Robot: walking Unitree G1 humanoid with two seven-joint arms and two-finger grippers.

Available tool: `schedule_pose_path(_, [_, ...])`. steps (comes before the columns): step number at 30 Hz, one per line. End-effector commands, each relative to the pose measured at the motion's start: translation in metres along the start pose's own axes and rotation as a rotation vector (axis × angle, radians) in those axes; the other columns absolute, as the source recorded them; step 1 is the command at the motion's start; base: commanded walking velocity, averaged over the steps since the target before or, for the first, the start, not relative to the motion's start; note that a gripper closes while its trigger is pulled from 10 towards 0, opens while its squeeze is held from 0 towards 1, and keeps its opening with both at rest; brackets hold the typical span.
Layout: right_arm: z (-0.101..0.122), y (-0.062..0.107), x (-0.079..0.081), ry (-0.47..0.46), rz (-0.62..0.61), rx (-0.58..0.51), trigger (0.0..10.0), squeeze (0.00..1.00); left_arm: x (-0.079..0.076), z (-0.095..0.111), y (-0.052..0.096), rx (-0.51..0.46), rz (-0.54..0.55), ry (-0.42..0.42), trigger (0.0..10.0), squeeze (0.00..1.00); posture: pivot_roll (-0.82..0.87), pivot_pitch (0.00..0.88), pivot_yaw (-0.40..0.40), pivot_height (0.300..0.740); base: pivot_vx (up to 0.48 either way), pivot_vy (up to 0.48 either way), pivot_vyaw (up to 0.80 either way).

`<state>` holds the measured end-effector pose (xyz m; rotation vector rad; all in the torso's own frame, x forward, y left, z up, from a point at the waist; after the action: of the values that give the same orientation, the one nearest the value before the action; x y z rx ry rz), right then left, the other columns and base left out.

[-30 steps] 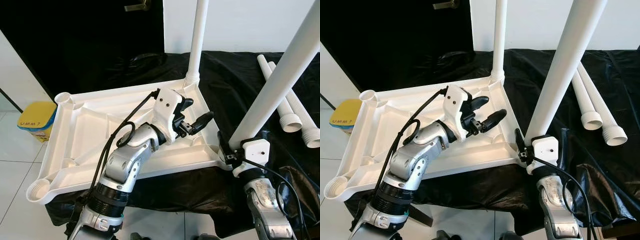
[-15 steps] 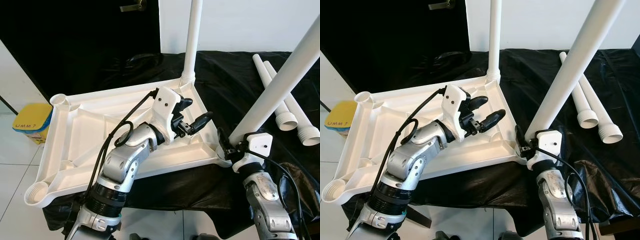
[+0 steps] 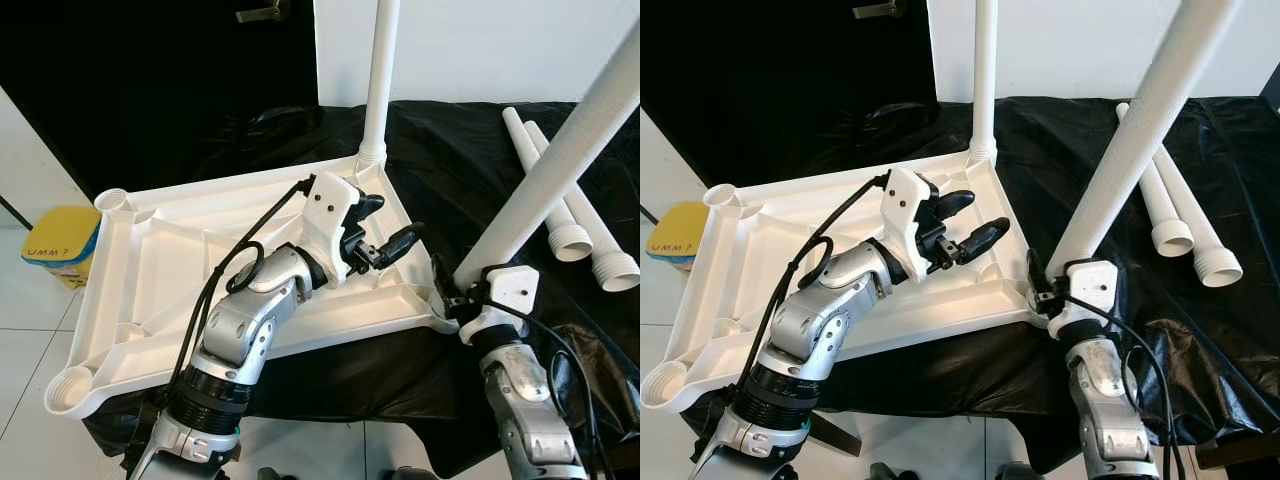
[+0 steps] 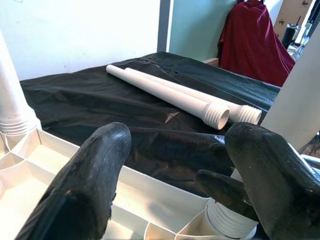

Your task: Building children table

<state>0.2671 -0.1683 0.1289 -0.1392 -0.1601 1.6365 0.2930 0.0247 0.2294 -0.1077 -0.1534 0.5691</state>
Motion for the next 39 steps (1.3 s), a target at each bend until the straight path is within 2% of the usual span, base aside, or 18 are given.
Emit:
schedule_pose_path(1, [-0.039,0.017,-0.011,0.012,-0.102,0.195,10.0,0.0,-0.003,0.002,-0.001,0.001,-0.042,-0.009,10.0,0.0,-0.23,0.103,0.074,0.74,0.0,0.0,0.0])
schedule_pose_path(6, [-0.041,0.017,-0.02,0.019,-0.222,0.196,10.0,0.0,-0.003,0.003,-0.001,-0.001,-0.042,-0.011,10.0,0.0,-0.22,0.099,0.074,0.74,0.0,0.0,0.0])
schedule_pose_path(8, [-0.044,0.018,-0.027,0.028,-0.352,0.213,10.0,0.0,-0.003,0.003,0.0,-0.002,-0.042,-0.014,10.0,0.0,-0.22,0.097,0.074,0.74,0.0,0.0,0.0])
schedule_pose_path(13, [-0.047,0.016,-0.03,0.026,-0.45,0.225,10.0,0.0,-0.003,0.003,0.0,-0.001,-0.041,-0.015,10.0,0.0,-0.22,0.095,0.07,0.74,0.0,0.0,0.0])
schedule_pose_path(23, [-0.05,0.012,-0.027,0.037,-0.558,0.241,10.0,0.0,-0.003,0.003,0.0,-0.004,-0.036,-0.015,10.0,0.0,-0.22,0.091,0.064,0.74,0.0,0.0,0.0])
schedule_pose_path(28, [-0.048,0.008,-0.03,0.051,-0.663,0.224,10.0,0.0,-0.002,0.003,0.001,-0.006,-0.027,-0.013,10.0,0.0,-0.22,0.095,0.053,0.74,0.0,0.0,0.0])
schedule_pose_path(39, [-0.046,0.008,-0.036,0.075,-0.704,0.206,10.0,0.0,0.001,0.004,0.003,-0.006,-0.002,-0.018,10.0,0.0,-0.2,0.098,0.043,0.74,0.0,0.0,0.0])
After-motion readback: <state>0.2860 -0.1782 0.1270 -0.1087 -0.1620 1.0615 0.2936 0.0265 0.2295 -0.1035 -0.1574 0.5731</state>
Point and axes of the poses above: a point about 5 cm out from each wrist's last joint towards the gripper, its own y axis pointing back from the gripper into the wrist, its own z axis along the axis of the wrist's last joint, x = y × z, the point moved 1 cm from there along -y, pointing out of the wrist towards the gripper, and after that the axes turned 3 degrees about -y, right-handed, at the moved point
